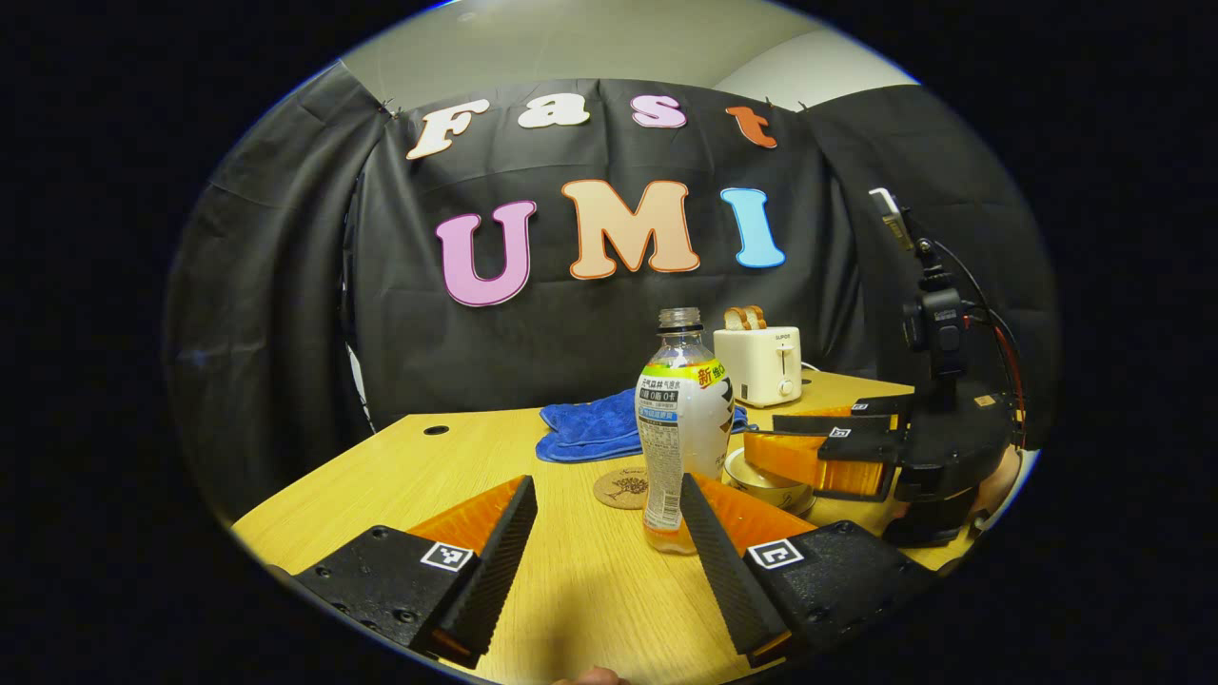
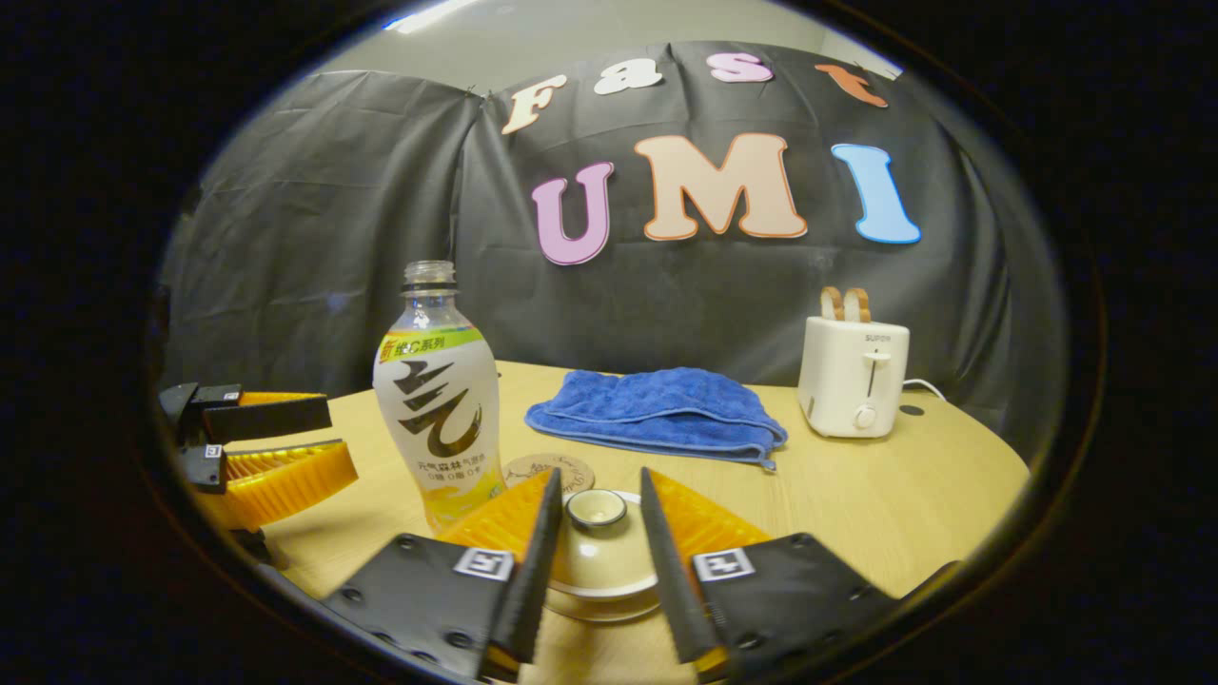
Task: Open the teacup lid with one hand, grasp the water bottle and pour water into the teacup with the other hand; after pouring, place the water bottle on the coaster and then close the teacup lid.
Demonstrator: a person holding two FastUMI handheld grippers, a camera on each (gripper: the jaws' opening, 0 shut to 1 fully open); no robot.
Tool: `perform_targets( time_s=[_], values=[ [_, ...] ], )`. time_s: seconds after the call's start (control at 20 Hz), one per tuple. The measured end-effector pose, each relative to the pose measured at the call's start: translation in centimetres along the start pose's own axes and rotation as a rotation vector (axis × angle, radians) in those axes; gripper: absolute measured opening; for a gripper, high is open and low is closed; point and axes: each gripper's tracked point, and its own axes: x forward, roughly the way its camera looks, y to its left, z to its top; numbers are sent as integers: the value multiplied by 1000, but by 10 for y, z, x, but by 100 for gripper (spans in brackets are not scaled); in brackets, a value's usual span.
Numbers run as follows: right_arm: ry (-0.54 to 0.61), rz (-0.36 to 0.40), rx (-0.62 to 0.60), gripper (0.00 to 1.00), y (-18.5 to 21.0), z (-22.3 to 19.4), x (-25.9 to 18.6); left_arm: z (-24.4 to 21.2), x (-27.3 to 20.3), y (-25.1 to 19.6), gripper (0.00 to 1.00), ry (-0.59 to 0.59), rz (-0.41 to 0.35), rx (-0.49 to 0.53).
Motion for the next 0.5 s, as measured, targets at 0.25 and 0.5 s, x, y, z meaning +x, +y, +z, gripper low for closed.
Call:
perform_targets(
  time_s=[0.25, 0.5],
  values=[
    [-69, -44, 60, 100, -19, 20, -25, 4, 5, 11, 89, -35, 85, -51],
    [-113, -152, 42, 94, -53, 25, -63, 2, 4, 19, 89, -58, 169, -103]
  ],
)
